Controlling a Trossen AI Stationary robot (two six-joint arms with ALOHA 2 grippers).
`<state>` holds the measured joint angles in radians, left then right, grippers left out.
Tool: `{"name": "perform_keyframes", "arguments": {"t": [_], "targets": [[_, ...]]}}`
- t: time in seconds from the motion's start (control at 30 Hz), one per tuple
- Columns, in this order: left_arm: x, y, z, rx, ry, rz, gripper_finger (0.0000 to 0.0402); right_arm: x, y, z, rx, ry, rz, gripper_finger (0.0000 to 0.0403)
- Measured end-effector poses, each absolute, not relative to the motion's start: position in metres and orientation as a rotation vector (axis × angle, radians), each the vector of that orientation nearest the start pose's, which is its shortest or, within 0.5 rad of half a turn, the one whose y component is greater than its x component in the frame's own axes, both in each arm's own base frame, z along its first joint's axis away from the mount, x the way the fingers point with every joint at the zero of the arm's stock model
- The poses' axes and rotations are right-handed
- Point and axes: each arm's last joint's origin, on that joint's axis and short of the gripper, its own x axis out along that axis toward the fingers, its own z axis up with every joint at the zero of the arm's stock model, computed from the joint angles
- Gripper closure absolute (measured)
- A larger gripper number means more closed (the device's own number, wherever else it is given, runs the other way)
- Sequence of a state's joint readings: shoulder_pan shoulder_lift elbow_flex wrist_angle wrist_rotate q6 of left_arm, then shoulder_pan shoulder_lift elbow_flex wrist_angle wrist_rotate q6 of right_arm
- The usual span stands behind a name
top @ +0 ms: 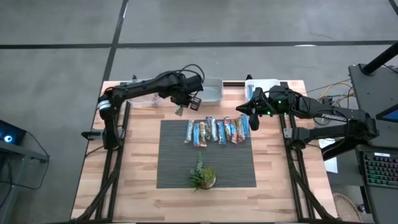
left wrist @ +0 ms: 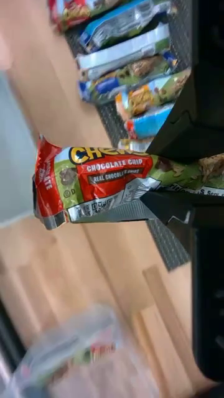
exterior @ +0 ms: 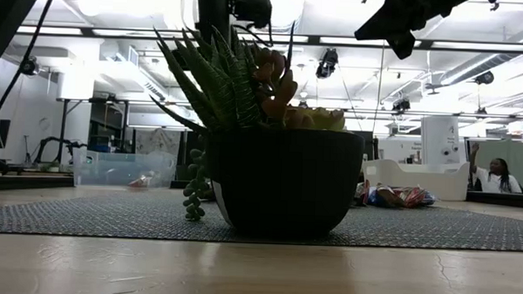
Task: Pick and place Granola Bars by type
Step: Put the red granola bar into the transparent bin
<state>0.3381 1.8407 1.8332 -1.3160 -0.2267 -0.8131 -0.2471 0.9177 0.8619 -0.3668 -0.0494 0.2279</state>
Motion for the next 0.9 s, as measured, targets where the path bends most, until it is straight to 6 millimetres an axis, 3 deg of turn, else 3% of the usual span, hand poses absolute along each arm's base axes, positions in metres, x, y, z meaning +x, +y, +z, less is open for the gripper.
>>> {"name": "perform_keyframes", "arguments": {"t": [0.47,0.9], "targets": [[0.279,0.151,0.372,-0.735,0.906,1.135,0.0344,0.19,-0.047,0.32,0.281,0.391,-0.249,0.0394],[0.246,0.177,0.385,-0.736,0.865,1.23,0.0344,0.19,-0.047,0.32,0.284,0.389,-0.268,0.0394]]}}
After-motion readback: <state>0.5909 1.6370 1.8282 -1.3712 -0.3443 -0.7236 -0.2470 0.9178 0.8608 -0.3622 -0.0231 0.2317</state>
